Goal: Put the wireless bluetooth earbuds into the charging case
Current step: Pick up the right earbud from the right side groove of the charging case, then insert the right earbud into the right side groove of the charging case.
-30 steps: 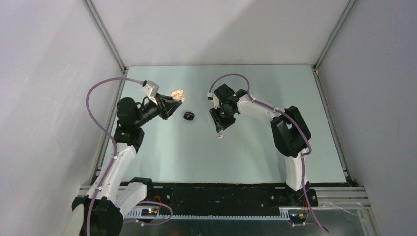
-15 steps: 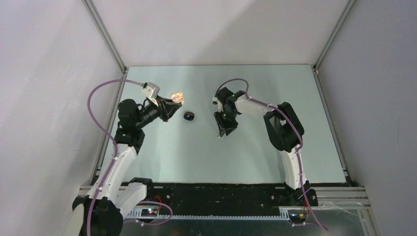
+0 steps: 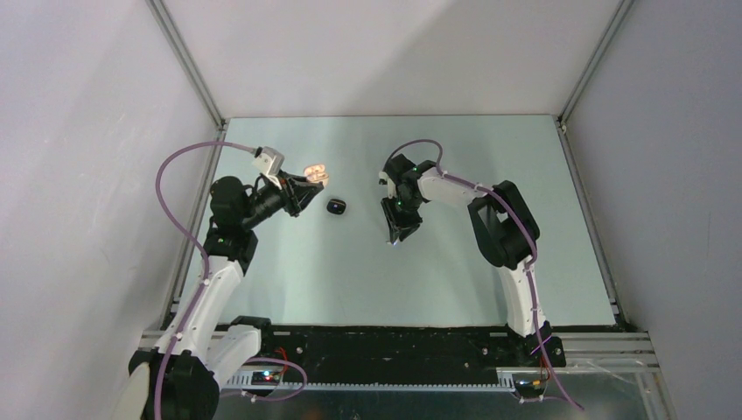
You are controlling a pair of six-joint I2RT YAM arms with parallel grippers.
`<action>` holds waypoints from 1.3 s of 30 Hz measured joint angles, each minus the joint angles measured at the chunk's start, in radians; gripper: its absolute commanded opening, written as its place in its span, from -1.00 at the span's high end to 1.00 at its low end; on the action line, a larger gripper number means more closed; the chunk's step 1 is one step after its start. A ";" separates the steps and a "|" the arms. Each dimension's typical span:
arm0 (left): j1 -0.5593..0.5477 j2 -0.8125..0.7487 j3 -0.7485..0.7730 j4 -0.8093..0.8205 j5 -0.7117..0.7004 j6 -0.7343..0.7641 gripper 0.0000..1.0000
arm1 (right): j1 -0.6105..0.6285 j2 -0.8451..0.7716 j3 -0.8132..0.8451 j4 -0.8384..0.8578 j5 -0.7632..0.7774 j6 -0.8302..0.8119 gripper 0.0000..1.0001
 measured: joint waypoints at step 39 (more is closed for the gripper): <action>-0.161 0.362 0.128 0.184 0.216 0.013 1.00 | -0.026 -0.938 -0.463 0.631 -0.051 -1.114 1.00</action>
